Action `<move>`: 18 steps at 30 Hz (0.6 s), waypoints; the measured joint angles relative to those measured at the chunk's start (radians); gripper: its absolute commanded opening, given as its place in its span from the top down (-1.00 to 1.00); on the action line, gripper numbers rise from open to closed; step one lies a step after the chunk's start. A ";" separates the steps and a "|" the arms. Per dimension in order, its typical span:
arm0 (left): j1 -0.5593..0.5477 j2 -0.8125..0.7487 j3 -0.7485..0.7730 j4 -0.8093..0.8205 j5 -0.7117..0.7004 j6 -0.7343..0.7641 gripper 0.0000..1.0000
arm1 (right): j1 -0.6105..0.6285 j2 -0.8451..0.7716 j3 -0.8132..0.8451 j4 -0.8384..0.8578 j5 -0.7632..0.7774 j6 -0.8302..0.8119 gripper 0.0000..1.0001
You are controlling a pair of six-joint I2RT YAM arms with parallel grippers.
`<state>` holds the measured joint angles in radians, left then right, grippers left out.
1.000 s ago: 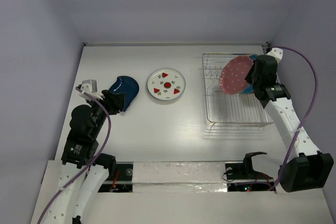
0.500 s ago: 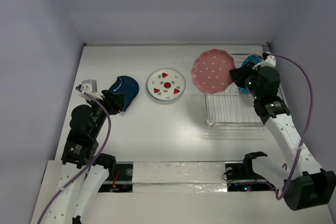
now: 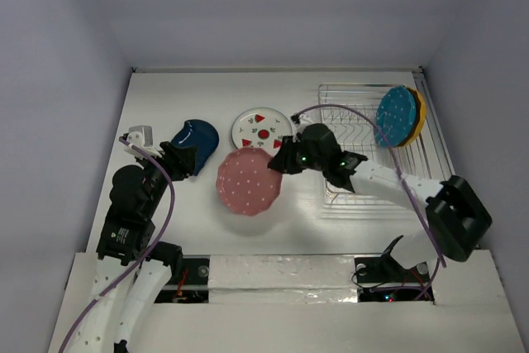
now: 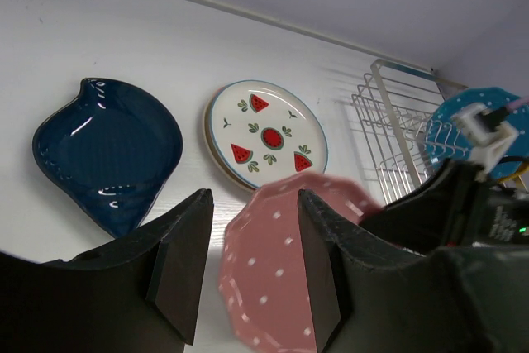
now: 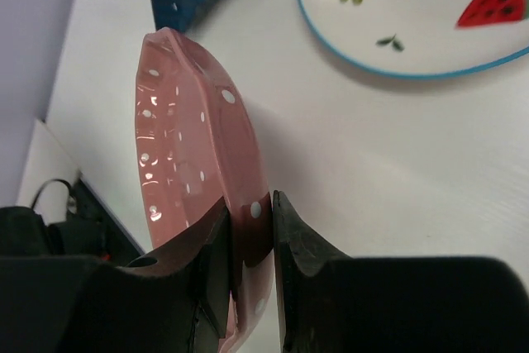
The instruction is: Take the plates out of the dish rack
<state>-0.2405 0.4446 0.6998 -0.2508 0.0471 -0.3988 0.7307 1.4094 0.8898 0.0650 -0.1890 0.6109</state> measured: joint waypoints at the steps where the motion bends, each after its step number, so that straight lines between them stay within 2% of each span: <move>1: 0.000 0.000 0.000 0.000 0.000 0.000 0.16 | 0.018 0.043 0.007 0.004 0.004 0.001 1.00; 6: 0.000 0.000 0.000 0.000 -0.002 0.000 0.16 | 0.090 0.188 0.028 0.034 0.004 0.021 1.00; 12: 0.000 0.000 0.000 0.000 -0.002 0.000 0.16 | 0.092 0.309 0.031 0.127 -0.003 0.084 0.97; 14: 0.000 0.000 0.000 0.000 -0.002 0.000 0.16 | 0.093 0.327 0.032 0.153 -0.003 0.098 0.78; 15: 0.000 0.000 0.000 0.000 -0.002 0.000 0.16 | 0.093 0.334 0.032 0.164 -0.002 0.103 0.53; 18: 0.000 0.000 0.000 0.000 -0.001 0.000 0.16 | 0.093 0.354 0.031 0.193 0.006 0.118 0.20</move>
<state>-0.2405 0.4446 0.6998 -0.2508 0.0463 -0.3988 0.8234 1.7634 0.9211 0.2577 -0.1825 0.7288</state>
